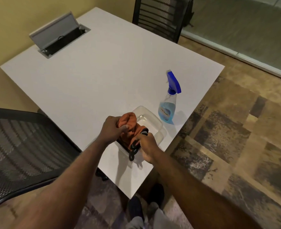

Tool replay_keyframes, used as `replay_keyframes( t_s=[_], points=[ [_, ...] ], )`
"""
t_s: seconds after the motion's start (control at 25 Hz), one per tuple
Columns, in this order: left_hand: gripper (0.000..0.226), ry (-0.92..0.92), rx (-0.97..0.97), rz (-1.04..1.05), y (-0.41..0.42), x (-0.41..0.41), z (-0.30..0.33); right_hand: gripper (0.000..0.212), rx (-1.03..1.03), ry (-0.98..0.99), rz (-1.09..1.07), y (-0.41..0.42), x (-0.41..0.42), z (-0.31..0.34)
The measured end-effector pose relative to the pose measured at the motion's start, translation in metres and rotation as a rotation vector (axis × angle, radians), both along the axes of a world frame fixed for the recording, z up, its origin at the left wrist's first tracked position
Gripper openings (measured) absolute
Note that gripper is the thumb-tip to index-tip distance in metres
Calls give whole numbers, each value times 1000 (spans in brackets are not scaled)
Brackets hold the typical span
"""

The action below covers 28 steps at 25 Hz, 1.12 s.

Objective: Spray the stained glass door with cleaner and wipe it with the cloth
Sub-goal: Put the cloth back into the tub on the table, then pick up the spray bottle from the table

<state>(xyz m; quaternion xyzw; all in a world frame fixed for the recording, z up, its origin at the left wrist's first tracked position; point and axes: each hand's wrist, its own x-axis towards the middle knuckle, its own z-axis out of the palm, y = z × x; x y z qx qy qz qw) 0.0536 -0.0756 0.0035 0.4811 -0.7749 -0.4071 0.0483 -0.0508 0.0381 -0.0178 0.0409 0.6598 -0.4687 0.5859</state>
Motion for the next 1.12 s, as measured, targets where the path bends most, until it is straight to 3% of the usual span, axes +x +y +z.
replay_keyframes(
  t_s=[0.2, 0.4, 0.48, 0.52, 0.6, 0.72, 0.84, 0.96, 1.12],
  points=[
    [63, -111, -48, -78, 3, -7, 3, 17, -36, -86, 9, -6, -5, 9],
    [61, -94, -6, -97, 9, -5, 5, 25, -51, -94, 61, -4, -10, 19],
    [56, -121, -25, -112, 6, -2, 2, 13, -55, -83, 89, 0, -13, 23],
    [56, -126, -39, -108, 6, 0, 1, 8, -38, -31, 123, 2, -15, 30],
    [57, -75, -51, -86, 8, -3, 3, 22, 19, 193, 170, 7, -24, 39],
    [55, 63, -60, -88, 17, -22, 8, 53, -24, 590, -12, 13, -46, 44],
    [69, 139, -65, -124, 22, -51, 9, 66, -121, 851, -145, 11, -76, 42],
    [82, 126, -9, -112, 24, -89, 6, 70, -157, 961, -123, -1, -108, 46],
    [88, 67, 46, -144, 24, -139, 4, 74, -175, 926, 28, -17, -137, 45]
  ],
)
